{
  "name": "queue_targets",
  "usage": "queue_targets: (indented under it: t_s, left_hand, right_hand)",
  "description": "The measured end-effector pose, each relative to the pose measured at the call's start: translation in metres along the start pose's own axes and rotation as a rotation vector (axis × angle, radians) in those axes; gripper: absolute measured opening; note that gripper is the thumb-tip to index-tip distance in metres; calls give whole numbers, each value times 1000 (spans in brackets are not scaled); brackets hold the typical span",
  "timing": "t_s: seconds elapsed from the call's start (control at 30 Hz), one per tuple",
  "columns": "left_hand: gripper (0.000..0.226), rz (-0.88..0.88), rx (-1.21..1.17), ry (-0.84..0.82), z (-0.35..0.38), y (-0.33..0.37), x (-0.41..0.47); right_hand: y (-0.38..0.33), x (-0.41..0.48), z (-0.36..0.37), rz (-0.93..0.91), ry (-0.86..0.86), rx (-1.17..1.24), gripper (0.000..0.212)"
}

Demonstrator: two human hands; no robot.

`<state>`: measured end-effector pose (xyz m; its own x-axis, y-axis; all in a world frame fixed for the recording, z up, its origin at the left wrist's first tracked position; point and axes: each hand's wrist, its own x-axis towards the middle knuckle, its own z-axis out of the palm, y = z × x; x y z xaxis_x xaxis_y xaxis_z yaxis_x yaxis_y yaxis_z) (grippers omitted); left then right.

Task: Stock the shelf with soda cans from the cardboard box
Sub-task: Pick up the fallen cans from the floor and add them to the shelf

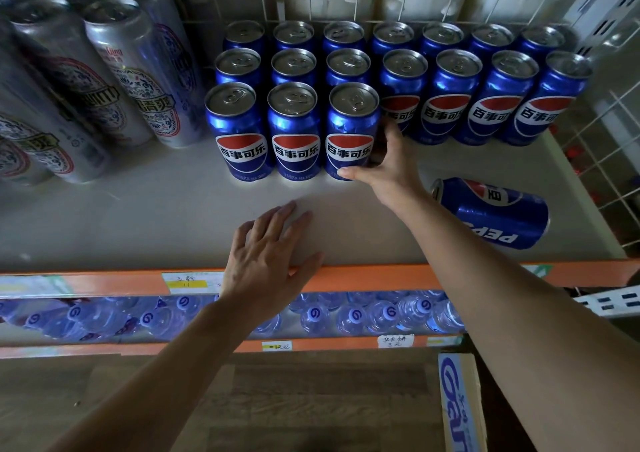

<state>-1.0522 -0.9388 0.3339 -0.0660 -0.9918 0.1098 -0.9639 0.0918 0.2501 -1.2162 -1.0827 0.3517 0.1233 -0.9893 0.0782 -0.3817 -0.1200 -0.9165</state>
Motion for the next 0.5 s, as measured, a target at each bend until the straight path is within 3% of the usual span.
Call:
queue_targets:
  t_s: [0.3,0.5]
  left_hand:
    - [60,23,-4,31,-1,0,0]
    - [60,33,-15,24,-2,1,0]
  right_hand:
    - [4,-7,4,33,-8,47,89]
    - [-21,-27,-12,11,23,-101,84]
